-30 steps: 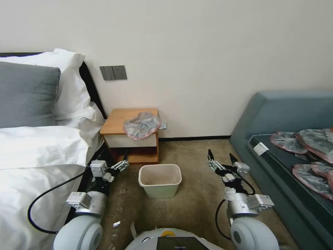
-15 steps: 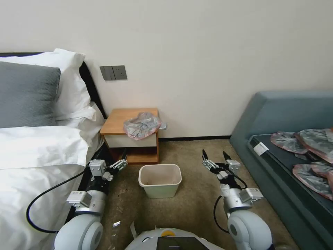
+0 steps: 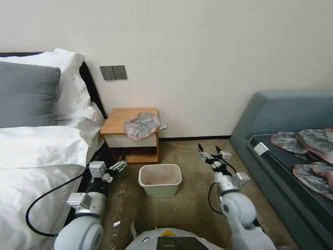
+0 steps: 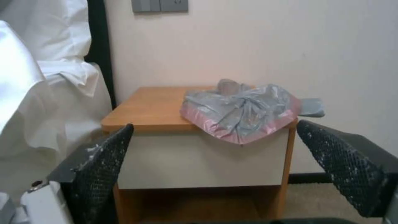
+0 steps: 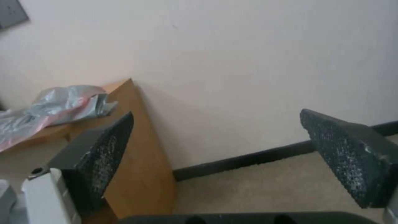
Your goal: Pick up the garbage bag from the table and place it over the trash can.
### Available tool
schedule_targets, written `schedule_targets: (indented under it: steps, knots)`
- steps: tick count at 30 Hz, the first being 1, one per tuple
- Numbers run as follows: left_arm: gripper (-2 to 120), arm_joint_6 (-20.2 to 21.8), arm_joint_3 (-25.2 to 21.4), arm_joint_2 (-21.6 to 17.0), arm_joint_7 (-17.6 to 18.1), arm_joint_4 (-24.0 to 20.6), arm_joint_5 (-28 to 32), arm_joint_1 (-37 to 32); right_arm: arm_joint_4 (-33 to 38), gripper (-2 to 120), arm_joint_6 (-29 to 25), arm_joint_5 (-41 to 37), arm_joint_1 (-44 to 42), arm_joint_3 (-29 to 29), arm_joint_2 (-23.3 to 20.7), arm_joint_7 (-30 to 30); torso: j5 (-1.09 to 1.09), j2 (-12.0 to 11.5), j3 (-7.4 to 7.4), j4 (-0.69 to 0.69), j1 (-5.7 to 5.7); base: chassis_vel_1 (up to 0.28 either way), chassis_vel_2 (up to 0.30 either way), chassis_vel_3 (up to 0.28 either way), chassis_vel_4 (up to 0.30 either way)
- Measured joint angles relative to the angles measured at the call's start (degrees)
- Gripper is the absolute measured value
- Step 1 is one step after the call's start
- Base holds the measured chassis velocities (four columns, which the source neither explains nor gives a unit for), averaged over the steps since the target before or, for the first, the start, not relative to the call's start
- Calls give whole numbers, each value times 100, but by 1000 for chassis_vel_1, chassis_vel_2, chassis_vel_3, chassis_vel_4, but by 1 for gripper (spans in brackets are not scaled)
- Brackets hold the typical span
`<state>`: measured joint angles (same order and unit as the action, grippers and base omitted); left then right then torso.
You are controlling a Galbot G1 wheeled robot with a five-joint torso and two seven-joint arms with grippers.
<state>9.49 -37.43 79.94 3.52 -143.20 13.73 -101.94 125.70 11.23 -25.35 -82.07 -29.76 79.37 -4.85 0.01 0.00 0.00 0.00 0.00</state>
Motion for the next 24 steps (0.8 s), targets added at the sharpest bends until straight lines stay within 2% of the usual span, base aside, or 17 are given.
schedule_targets:
  steps: [3,4,7,9,12,14,15,16,20,24]
  knots:
    - [100,-1,-9,-28,53,-2,48,-23,-424,100,86,-752,538,228,-131,-106,-1,0,0,0,0,0,0,0,0]
    - [100,-1,-9,-28,53,-2,48,-23,-424,100,86,-752,538,228,-131,-106,-1,0,0,0,0,0,0,0,0]
    - [100,-1,-9,5,88,-3,132,-50,-825,100,65,-1894,1219,581,-160,-399,-2,0,0,1,0,0,0,0,0]
    - [100,-1,-9,19,88,-3,134,-58,-914,100,39,-2142,1368,658,-145,-481,-1,0,0,1,0,0,0,0,0]
    - [100,-1,-9,96,85,-5,141,-71,-1333,100,-12,-3169,1988,961,6,-759,-2,0,0,2,0,0,0,0,0]
    - [100,-1,-9,99,85,-5,142,-71,-1362,100,-12,-3258,2028,980,25,-775,-2,0,0,2,0,0,0,0,0]
    - [100,-1,-11,117,80,-6,146,-74,-1541,100,0,-3893,2254,1077,171,-873,-2,0,0,1,0,0,0,0,0]
    - [100,-1,-11,117,80,-6,146,-74,-1541,100,0,-3893,2254,1077,171,-873,-2,0,0,1,0,0,0,0,0]
    - [100,-2,-11,163,77,-6,161,-98,-1844,100,82,-5148,2587,1172,423,-984,-2,0,0,0,0,0,0,0,0]
    - [100,-1,-11,226,76,-6,162,-109,-2151,100,181,-5641,2791,1225,515,-976,-1,0,0,0,0,0,0,0,0]
